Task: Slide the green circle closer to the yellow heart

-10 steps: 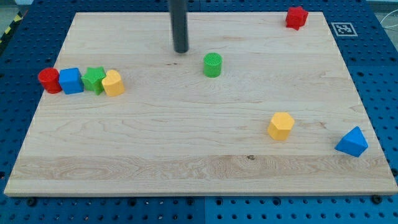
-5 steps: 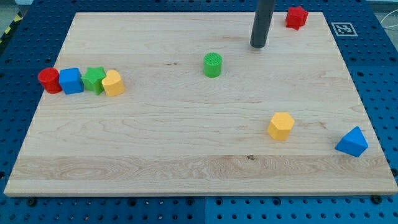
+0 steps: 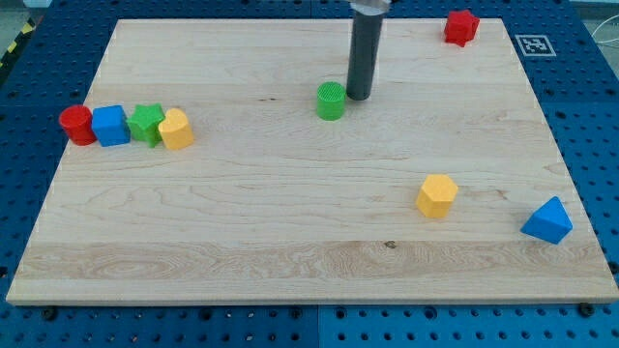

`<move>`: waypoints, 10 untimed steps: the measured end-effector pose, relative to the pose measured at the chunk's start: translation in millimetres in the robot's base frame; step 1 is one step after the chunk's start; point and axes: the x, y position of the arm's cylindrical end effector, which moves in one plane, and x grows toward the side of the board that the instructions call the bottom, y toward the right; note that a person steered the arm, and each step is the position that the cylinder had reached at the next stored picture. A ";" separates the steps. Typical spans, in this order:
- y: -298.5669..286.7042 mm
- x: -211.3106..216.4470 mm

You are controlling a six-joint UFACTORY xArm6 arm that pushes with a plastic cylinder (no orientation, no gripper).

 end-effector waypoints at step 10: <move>-103.1 69.5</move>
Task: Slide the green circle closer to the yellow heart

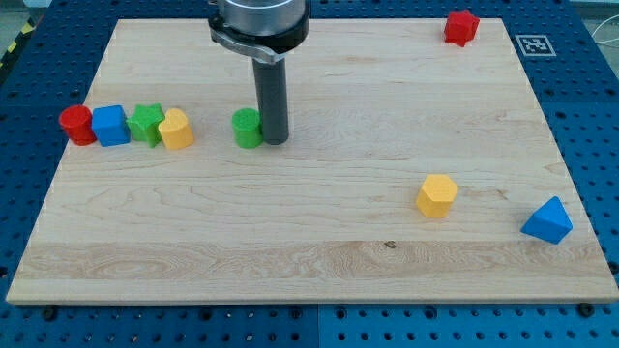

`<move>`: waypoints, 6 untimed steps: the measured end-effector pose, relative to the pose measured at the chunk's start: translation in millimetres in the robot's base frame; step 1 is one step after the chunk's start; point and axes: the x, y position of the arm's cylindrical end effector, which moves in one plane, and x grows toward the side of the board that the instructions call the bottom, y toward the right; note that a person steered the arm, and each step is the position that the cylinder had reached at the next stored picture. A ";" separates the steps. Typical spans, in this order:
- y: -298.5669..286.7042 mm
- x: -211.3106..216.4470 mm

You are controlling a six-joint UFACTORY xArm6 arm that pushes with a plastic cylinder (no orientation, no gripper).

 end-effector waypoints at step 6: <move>23.7 -41.2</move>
